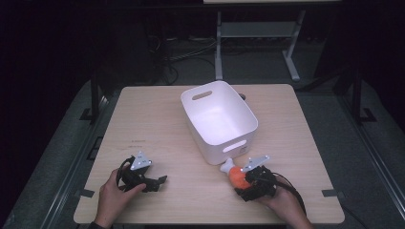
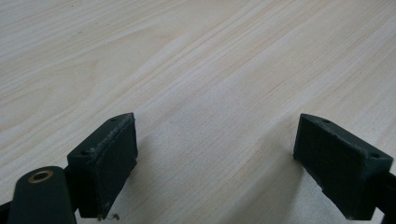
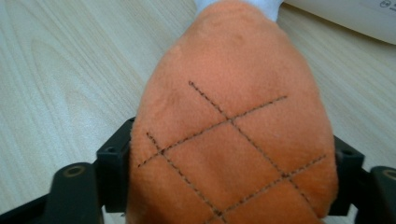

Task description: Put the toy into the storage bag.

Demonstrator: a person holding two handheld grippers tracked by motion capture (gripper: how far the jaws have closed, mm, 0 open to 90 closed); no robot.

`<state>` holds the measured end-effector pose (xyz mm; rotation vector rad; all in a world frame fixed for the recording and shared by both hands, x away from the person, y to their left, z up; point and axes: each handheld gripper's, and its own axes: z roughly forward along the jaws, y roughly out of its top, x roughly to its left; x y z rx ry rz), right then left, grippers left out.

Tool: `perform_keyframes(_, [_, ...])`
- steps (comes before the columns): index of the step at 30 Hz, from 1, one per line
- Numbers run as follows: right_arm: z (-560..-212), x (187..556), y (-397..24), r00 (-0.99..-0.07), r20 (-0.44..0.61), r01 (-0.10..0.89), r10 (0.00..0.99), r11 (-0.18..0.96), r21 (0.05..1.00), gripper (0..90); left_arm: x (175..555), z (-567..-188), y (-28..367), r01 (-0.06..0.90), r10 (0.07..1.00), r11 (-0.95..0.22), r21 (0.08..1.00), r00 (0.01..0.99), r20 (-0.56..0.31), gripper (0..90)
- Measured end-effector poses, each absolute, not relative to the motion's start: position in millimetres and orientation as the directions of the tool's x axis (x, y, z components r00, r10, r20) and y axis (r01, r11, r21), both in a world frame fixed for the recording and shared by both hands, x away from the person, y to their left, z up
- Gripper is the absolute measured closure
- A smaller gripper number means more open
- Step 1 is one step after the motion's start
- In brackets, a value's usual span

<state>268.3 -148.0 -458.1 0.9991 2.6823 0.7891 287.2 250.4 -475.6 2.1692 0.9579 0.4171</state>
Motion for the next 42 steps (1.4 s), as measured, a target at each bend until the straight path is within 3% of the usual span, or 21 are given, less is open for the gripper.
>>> perform_keyframes(42, [-445, 277, -216, -0.681, 0.052, 0.622, 0.730, 0.540, 0.567, 26.2, 287, -476, 250, 0.508, 0.740, -0.467, 0.723, 0.673, 0.005, 12.9])
